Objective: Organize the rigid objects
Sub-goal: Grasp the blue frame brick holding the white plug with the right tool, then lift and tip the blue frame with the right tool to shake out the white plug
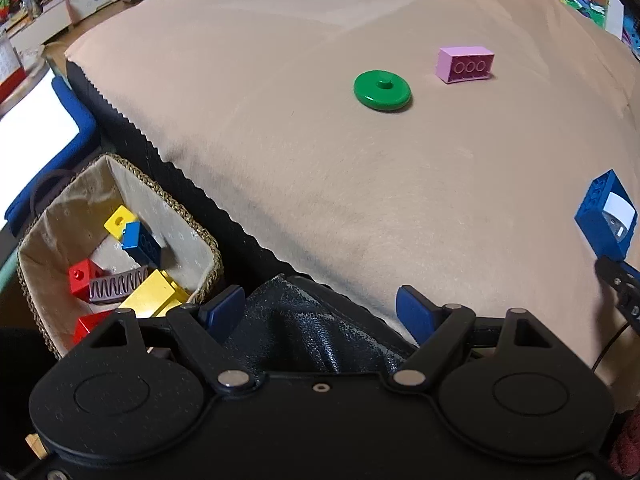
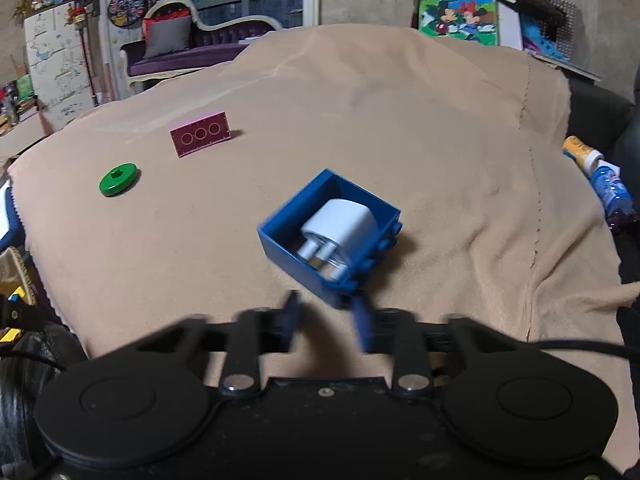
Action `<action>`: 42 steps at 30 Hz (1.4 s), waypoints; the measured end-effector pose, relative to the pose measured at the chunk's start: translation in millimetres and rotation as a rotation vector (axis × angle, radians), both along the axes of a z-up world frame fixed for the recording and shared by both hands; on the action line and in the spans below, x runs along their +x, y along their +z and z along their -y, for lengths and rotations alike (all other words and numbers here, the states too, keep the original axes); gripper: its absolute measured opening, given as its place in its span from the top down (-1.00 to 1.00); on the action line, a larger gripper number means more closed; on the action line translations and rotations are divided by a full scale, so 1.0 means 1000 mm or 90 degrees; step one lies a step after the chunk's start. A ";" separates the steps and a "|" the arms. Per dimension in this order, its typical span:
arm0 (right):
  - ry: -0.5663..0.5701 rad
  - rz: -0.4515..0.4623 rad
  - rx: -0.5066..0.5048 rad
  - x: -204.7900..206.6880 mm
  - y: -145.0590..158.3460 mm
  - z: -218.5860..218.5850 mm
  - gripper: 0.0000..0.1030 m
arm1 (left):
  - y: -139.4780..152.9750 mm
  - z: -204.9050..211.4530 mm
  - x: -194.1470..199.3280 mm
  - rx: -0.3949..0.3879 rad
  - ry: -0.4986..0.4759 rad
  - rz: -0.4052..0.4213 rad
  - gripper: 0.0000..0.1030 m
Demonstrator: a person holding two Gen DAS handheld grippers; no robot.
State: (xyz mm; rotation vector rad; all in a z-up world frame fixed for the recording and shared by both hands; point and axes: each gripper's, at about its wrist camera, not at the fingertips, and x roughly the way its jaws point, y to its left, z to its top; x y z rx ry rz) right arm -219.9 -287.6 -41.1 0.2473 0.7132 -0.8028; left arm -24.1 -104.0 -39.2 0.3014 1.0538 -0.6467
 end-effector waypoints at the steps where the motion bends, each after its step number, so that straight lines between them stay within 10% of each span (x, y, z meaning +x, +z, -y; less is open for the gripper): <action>1: 0.003 -0.003 0.003 0.000 0.001 0.003 0.69 | -0.001 0.001 0.000 0.002 0.000 0.000 -0.53; 6: 0.023 -0.030 -0.034 0.009 0.000 0.002 -0.27 | 0.000 0.007 -0.008 0.011 -0.020 0.014 -0.53; 16: 0.012 0.003 -0.055 0.017 -0.013 -0.006 -0.65 | -0.003 0.015 -0.014 0.036 -0.041 0.032 -0.53; 20: 0.010 0.018 -0.087 0.022 -0.020 -0.006 -0.49 | -0.005 0.019 -0.017 0.051 -0.054 0.039 -0.53; 24: 0.030 0.051 -0.049 0.016 -0.008 0.006 0.29 | -0.008 0.020 -0.017 0.060 -0.055 0.038 -0.53; 42: 0.084 0.009 0.025 0.075 0.071 0.082 0.40 | -0.014 0.017 -0.010 0.065 -0.041 0.023 -0.53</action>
